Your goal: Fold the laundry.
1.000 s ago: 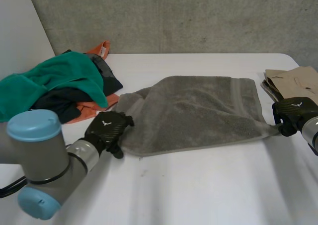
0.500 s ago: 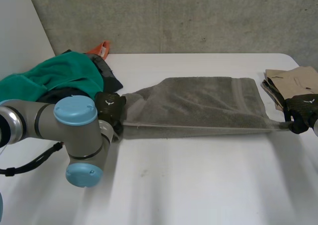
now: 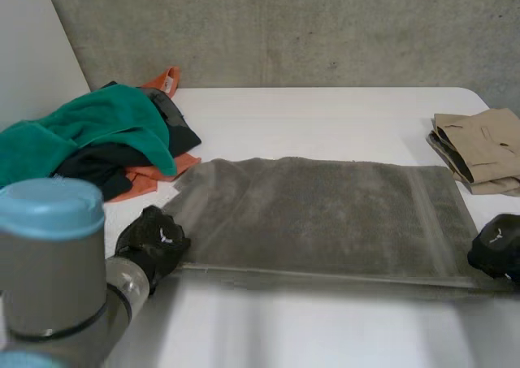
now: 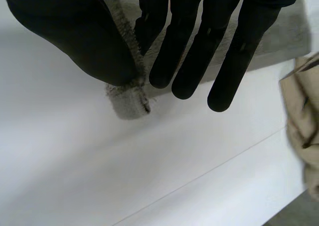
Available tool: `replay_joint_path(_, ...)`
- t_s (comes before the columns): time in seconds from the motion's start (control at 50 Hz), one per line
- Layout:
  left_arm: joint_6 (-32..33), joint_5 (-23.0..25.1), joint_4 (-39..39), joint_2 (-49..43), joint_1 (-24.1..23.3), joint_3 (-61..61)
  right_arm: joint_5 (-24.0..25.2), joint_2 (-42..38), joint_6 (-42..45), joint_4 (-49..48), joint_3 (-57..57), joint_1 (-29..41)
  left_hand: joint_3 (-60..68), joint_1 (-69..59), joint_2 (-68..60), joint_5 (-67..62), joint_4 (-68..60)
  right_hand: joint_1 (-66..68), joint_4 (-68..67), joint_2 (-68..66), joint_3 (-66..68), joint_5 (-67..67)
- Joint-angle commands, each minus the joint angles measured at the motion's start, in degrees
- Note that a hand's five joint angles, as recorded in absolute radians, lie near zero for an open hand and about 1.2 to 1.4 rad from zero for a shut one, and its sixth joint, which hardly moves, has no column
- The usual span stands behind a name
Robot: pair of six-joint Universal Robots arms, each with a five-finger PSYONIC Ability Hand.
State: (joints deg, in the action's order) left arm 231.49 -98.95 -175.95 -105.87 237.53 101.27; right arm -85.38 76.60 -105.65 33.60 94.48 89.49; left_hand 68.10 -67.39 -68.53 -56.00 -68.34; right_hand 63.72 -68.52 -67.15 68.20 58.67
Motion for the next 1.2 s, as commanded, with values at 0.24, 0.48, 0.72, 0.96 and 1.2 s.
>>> replay_joint_path(0.24, -9.03, 4.39, -37.71, -11.38, 5.67, -48.09, -10.07, -0.76, -48.08, -35.78, -37.0, 6.49, 11.9, -12.61, -11.47, -14.0, -11.66, 16.28, -11.48, -12.85, 11.8, 11.33)
replay_joint_path(0.48, -15.54, 6.58, -28.93, -8.04, 7.07, -38.54, -5.67, 0.31, -45.79, -35.01, -29.45, 8.86, 11.9, -12.61, -11.47, -14.0, -11.66, 16.28, -11.48, -12.85, 11.8, 11.33)
replay_joint_path(0.72, -16.07, 10.88, -29.01, -9.53, 7.51, -12.87, -1.63, -6.45, -42.1, -29.3, -13.2, 6.93, 11.9, -12.61, -11.47, -14.0, -11.66, 16.28, -11.48, -12.85, 11.8, 11.33)
replay_joint_path(0.96, -12.55, 11.77, -34.81, -18.41, 9.62, -4.15, 0.21, -11.39, -34.28, -30.52, -3.78, 1.75, -3.37, 2.66, 3.8, 1.27, 3.6, 16.28, -11.48, -12.85, 11.8, 11.33)
replay_joint_path(1.2, -11.94, 7.99, -38.42, -17.71, 12.35, -3.01, 0.39, -9.36, -35.33, -30.08, -4.75, 0.08, -22.9, 22.19, 23.33, 20.8, 23.13, 16.28, -11.48, -12.85, 11.8, 11.33)
